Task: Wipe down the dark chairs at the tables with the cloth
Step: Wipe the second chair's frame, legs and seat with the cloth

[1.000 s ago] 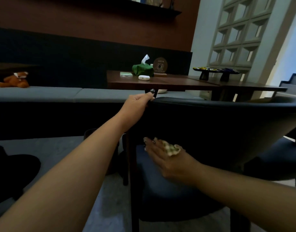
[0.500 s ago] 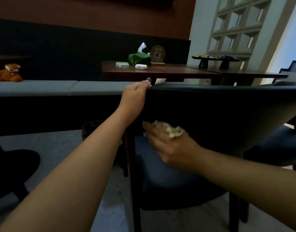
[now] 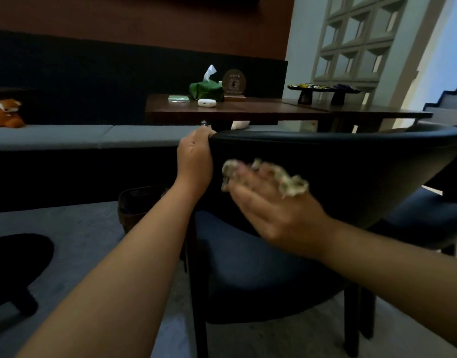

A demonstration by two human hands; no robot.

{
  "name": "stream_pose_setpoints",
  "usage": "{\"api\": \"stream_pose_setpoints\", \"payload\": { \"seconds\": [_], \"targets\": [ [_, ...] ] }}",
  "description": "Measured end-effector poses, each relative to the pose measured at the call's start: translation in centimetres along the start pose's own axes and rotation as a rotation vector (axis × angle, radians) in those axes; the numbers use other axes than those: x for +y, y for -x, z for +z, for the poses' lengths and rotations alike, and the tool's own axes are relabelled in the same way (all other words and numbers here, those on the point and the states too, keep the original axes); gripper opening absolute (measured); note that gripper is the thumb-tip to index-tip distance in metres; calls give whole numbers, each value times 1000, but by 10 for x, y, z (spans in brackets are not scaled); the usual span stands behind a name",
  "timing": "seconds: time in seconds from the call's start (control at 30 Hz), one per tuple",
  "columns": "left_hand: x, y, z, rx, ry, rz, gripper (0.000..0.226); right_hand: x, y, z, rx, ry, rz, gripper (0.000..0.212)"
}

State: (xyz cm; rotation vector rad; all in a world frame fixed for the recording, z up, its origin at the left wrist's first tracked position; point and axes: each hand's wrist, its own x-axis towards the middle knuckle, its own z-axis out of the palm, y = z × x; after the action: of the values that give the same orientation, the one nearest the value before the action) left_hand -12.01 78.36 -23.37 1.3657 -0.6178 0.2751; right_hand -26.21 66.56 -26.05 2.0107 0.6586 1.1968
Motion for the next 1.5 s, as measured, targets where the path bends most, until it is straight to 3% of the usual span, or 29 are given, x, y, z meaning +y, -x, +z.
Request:
{"api": "stream_pose_setpoints", "payload": {
  "seconds": [0.13, 0.2, 0.33, 0.4, 0.5, 0.6, 0.73, 0.8, 0.9, 1.07, 1.27, 1.4, 1.5],
  "targets": [
    [-1, -1, -4, -48, -115, 56, 40, -25, 26, 10, -248, -80, -158, 33],
    [1, -1, -8, -72, -162, 69, 40, -20, 24, 4, -256, -84, -198, 31],
    [12, -7, -15, -96, -354, 135, 43, 21, 7, -23, 15, -100, -9, 27],
    [23, -5, -10, -124, -431, 251, 44, 42, 2, -34, 128, -85, 95, 24],
    [37, 7, 10, -142, -476, 456, 50, 40, 7, -27, 166, -39, 72, 22],
    [39, 13, 17, -95, -493, 486, 44, 6, 35, -6, -15, -162, -12, 30],
    [41, 13, 12, -133, -482, 465, 45, -15, 65, 0, -236, -307, -85, 58],
    [43, 15, 12, -150, -492, 478, 48, -12, 65, -1, -287, -288, -148, 51],
    [42, 17, 15, -112, -527, 522, 54, 7, 54, -16, -175, -346, -64, 34],
    [41, 22, 21, -14, -515, 538, 53, 59, 47, -44, 189, -208, 126, 23],
    [39, 23, 20, -8, -552, 551, 58, 12, 77, -13, 33, -471, 109, 29],
    [49, 27, 19, -96, -636, 539, 51, 16, 70, -12, 330, -390, 255, 20],
    [76, 12, 19, -320, -912, 319, 48, 34, 63, -17, 545, -243, 456, 23]
  ]
}}
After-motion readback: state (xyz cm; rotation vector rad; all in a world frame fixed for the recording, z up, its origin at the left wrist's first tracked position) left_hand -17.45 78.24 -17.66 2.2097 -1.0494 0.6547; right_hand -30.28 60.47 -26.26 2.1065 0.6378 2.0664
